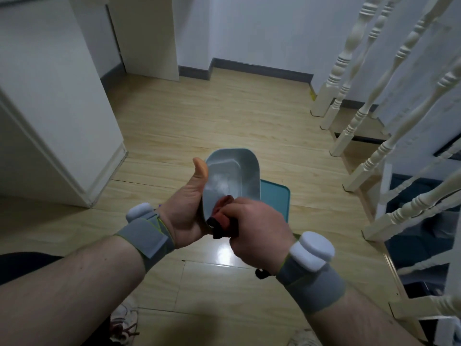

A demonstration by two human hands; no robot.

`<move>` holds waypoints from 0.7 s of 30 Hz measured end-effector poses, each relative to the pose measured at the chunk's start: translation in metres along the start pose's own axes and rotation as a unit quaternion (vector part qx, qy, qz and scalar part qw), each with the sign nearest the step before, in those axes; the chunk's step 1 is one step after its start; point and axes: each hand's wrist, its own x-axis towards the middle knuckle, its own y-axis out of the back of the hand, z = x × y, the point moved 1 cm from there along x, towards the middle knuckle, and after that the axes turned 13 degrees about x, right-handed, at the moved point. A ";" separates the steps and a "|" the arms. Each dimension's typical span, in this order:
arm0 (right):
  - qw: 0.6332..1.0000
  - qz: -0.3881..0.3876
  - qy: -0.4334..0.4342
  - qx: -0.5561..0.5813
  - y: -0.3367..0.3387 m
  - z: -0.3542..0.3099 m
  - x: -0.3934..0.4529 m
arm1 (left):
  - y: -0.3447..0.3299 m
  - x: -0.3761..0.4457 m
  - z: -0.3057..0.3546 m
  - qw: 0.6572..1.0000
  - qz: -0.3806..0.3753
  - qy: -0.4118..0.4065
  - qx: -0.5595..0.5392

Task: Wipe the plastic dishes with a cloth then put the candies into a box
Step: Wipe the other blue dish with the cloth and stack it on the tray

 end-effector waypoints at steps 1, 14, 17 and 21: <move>1.000 0.015 -0.001 -0.022 0.001 0.005 0.001 | 0.001 -0.001 0.002 1.000 0.001 0.000 0.000; 0.990 0.095 0.094 0.048 -0.044 0.013 -0.003 | -0.005 -0.004 -0.002 0.991 0.103 0.078 0.046; 0.990 0.113 0.061 -0.054 -0.039 0.030 -0.001 | 0.006 -0.002 0.005 0.989 0.119 0.071 0.059; 0.979 0.163 0.080 -0.089 -0.036 0.044 -0.001 | 0.008 -0.004 0.015 0.986 0.081 0.088 0.116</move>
